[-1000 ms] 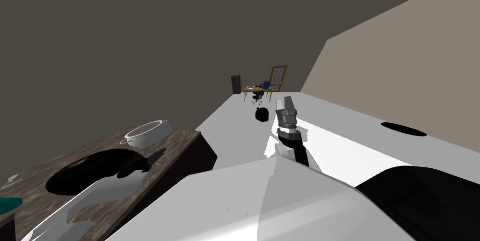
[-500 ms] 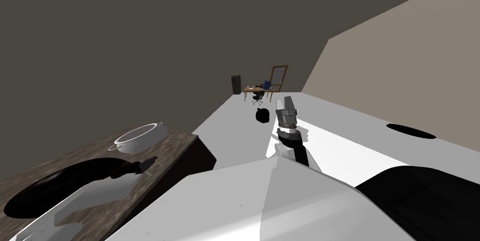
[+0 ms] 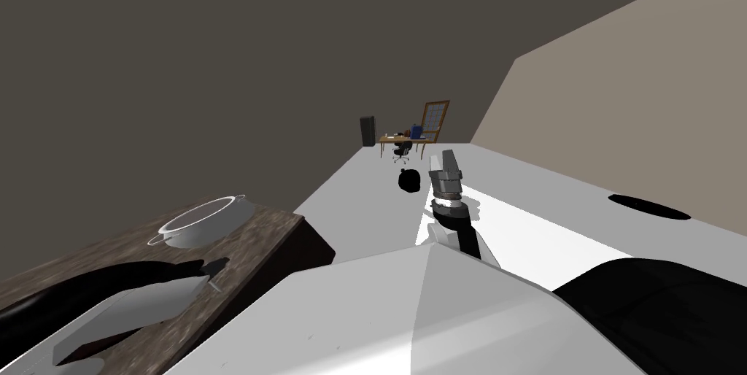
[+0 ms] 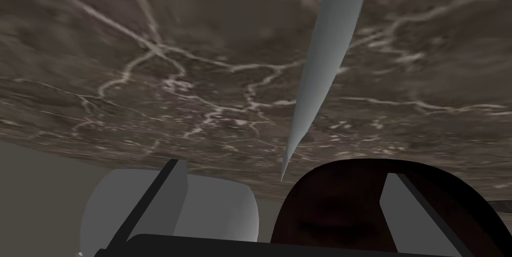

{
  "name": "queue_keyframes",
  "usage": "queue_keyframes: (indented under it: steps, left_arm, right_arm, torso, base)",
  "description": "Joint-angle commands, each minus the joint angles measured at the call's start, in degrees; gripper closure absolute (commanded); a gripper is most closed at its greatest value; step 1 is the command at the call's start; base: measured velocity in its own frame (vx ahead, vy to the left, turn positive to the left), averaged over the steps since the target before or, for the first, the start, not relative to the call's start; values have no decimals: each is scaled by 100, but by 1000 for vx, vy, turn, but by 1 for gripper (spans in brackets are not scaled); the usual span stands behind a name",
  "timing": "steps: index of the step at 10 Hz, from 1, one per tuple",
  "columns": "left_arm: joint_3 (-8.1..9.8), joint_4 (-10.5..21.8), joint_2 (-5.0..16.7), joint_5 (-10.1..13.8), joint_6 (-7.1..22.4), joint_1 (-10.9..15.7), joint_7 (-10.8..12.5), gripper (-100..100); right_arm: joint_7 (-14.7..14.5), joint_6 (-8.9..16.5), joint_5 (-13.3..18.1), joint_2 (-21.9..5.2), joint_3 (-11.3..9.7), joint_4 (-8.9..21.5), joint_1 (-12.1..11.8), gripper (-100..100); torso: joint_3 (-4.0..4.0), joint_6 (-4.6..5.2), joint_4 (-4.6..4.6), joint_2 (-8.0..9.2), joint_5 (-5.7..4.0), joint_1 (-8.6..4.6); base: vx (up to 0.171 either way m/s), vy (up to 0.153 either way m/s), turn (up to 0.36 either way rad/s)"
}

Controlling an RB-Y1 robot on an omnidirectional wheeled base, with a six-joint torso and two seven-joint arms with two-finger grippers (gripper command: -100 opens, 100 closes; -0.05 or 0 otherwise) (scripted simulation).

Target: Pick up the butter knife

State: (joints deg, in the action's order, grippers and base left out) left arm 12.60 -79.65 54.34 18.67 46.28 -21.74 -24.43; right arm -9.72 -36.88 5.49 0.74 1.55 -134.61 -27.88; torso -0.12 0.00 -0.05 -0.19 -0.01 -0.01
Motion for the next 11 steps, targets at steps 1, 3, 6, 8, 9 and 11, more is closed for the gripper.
queue_keyframes:
  steps: [1, 3, 6, 8, 9, 11]
  left_arm:
    - [0, 0, 0, 0, 0, 0, 0, -100]
    - [-153, 122, 140, 57, -145, -101, 239, -100]
    - [-457, 350, 412, 160, -466, -308, 676, -100]
    - [-609, 464, 548, 212, -626, -412, 965, -100]
    - [-761, 578, 684, 264, -786, -515, 1113, -100]
    - [-913, 692, 821, 315, -946, -618, 1414, -100]
  right_arm:
    - [0, 0, 0, 0, 0, 0, 0, 0]
    - [0, 0, 0, 0, 0, 0, 1, 0]
    - [0, 0, 0, 0, 0, 0, 1, 0]
    - [0, 0, 0, 0, 0, 0, 1, 0]
    - [0, 0, 0, 0, 0, 0, 1, 0]
    - [0, 0, 0, 0, 0, 0, 0, 0]
  torso:
    - [0, 0, 0, 0, 0, 0]
    - [10, 0, 4, 18, 1, 3]
    - [16, 0, 6, 27, 0, 3]
    - [16, -2, 6, 27, 1, 3]
    - [15, 1, 6, 26, 1, 2]
    - [16, -3, 7, 27, 0, 3]
  base:
    - [21, -6, 2]
    - [-1, -2, -57]
    - [-11, -5, -130]
    - [-6, -4, -78]
    - [-10, -10, -216]
    - [-8, -4, -70]
